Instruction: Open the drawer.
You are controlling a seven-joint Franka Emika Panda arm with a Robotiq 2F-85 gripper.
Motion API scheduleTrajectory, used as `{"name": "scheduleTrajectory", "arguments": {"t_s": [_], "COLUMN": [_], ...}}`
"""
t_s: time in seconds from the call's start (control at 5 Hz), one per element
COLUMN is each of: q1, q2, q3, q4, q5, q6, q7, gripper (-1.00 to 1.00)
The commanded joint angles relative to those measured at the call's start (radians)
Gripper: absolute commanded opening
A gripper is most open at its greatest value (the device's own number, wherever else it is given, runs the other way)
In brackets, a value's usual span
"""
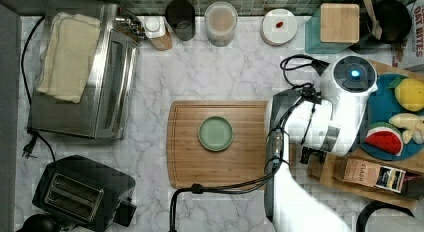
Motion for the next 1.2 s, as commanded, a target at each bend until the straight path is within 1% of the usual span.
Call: {"name": "scheduleTrajectory", "arguments": {"t_s": [0.2,0.4,0.6,0.8,1.0,1.2], "q1": [-0.009,-0.013,-0.019,-0.023,-0.021,-0.020], "q2": [-0.007,-0.013,-0.019,-0.006,0.022,0.029], "q3": [0.030,0.031,0.037,0.050,0.034,0.026], "q4": [-0.008,-0.026,-0.058,-0.053,-0.035,-0.053], "q5": [0.038,0.027,0.044,0.001,-0.044,-0.071], "q6": [0.085,0.081,0.115,0.111,0.129,0.156], "q7": [-0.044,-0.043,-0.025,0.022,0.016,0.041], "gripper": [1.00,1.00,1.00,1.00,1.00,1.00]}}
